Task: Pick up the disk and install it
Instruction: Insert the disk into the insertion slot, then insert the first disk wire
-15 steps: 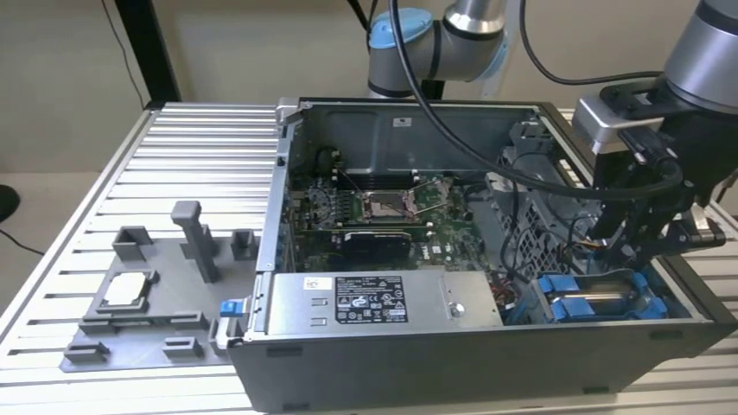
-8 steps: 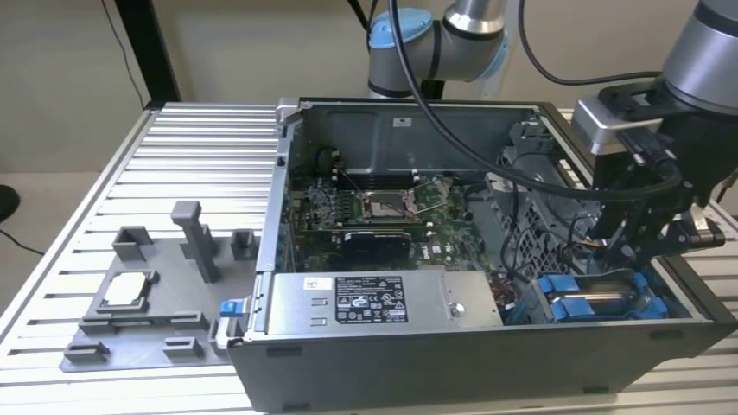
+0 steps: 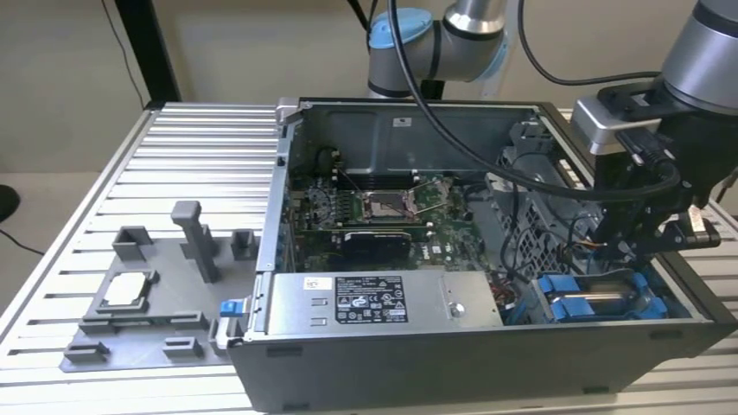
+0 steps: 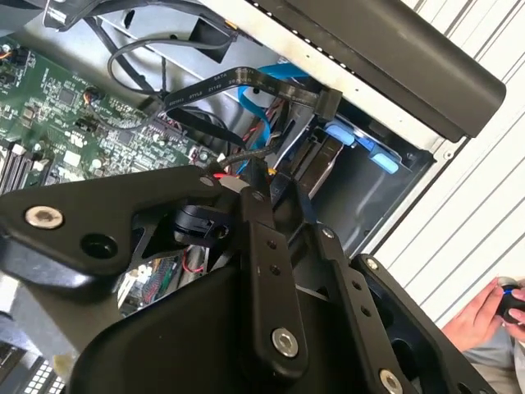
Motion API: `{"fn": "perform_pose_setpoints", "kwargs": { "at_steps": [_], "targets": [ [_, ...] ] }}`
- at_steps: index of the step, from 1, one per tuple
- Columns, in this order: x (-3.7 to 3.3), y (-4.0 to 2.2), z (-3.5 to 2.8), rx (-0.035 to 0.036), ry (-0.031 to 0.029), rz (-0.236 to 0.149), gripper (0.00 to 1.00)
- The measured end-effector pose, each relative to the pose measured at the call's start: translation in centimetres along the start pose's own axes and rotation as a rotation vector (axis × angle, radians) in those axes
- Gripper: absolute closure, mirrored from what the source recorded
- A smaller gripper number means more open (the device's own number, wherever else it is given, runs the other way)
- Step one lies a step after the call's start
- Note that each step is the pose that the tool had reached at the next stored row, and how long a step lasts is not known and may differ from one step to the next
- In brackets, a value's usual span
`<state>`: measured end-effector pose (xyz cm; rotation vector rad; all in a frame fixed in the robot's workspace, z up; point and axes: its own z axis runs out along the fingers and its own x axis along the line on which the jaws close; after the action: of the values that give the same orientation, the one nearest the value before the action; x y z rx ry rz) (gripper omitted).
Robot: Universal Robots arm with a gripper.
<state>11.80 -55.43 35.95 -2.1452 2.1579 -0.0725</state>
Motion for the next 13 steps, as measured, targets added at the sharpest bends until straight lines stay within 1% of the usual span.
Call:
{"fn": "perform_pose_setpoints", "kwargs": {
  "at_steps": [11, 13],
  "targets": [
    [0.00, 0.01, 0.00, 0.0000, 0.0000, 0.000, 1.00],
    [0.00, 0.02, 0.00, -0.0011, 0.0003, 0.000, 1.00]
  ]
}}
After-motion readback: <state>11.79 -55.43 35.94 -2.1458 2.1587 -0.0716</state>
